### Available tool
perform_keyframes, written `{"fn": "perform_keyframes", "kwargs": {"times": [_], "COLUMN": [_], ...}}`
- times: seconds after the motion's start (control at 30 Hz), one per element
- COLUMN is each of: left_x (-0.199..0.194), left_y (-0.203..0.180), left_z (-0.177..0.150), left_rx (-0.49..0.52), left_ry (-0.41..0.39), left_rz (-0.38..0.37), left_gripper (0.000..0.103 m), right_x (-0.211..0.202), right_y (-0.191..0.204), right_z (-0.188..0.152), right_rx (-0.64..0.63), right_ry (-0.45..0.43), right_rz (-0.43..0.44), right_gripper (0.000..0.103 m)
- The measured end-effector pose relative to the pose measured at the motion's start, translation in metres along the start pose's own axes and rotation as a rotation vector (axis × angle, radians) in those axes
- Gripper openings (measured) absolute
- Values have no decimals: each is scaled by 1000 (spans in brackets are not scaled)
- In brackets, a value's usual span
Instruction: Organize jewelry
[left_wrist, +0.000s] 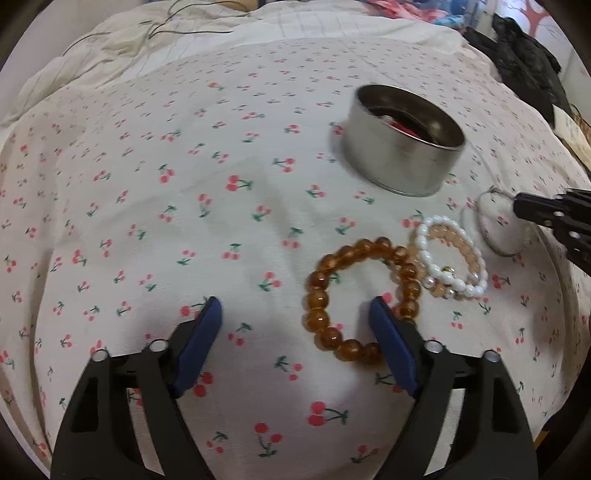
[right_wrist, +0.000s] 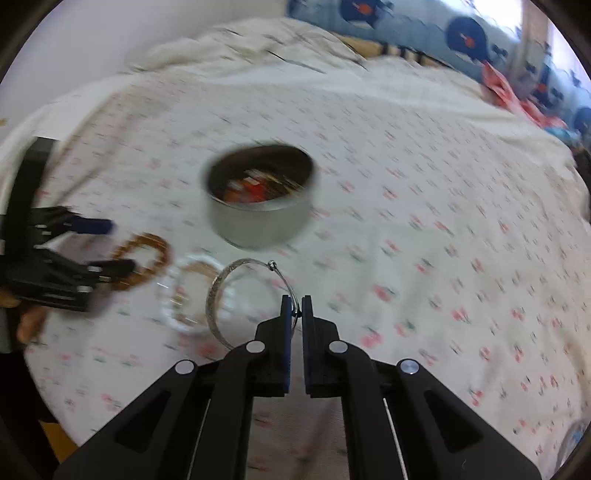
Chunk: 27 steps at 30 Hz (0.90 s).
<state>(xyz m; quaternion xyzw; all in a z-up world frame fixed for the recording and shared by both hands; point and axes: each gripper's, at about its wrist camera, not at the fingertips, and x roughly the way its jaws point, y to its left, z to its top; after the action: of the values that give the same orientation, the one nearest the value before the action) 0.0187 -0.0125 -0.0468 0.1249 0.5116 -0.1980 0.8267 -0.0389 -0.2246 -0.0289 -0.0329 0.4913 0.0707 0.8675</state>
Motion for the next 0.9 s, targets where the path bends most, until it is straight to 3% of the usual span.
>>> {"fn": "perform_keyframes", "kwargs": {"times": [0.03, 0.07, 0.1, 0.23, 0.37, 0.43, 0.5, 0.57, 0.67, 0.83, 0.9], "left_x": [-1, -1, -1, 2, 6, 6, 4, 3, 3, 4, 4], "left_y": [-1, 0, 1, 4, 2, -2, -4, -6, -7, -7, -5], "left_z": [0, 0, -1, 0, -2, -3, -3, -4, -4, -5, -6], "left_rx": [2, -2, -8, -53, -62, -48, -40, -34, -37, -48, -56], "left_ry": [-2, -1, -1, -5, -19, -31, -38, -43, -45, -48, -46], "left_rz": [-2, -6, -9, -22, -16, -3, -3, 6, 10, 25, 32], "left_gripper": [73, 73, 73, 79, 82, 81, 78, 78, 79, 83, 86], "right_x": [6, 7, 6, 4, 19, 19, 18, 19, 20, 21, 21], "right_y": [-2, -3, -2, 2, 4, 5, 6, 6, 7, 7, 6], "right_z": [-3, -4, -5, -3, -8, -9, -9, -10, -9, -9, -9], "right_rx": [7, 14, 16, 2, -19, -28, -32, -36, -41, -42, -43], "right_ry": [35, 30, 12, -17, 20, 23, 23, 23, 27, 23, 22], "right_rz": [7, 7, 12, -1, -22, -25, -28, -30, -33, -52, -71], "right_gripper": [17, 40, 52, 52, 52, 45, 26, 23, 23, 33, 48]}}
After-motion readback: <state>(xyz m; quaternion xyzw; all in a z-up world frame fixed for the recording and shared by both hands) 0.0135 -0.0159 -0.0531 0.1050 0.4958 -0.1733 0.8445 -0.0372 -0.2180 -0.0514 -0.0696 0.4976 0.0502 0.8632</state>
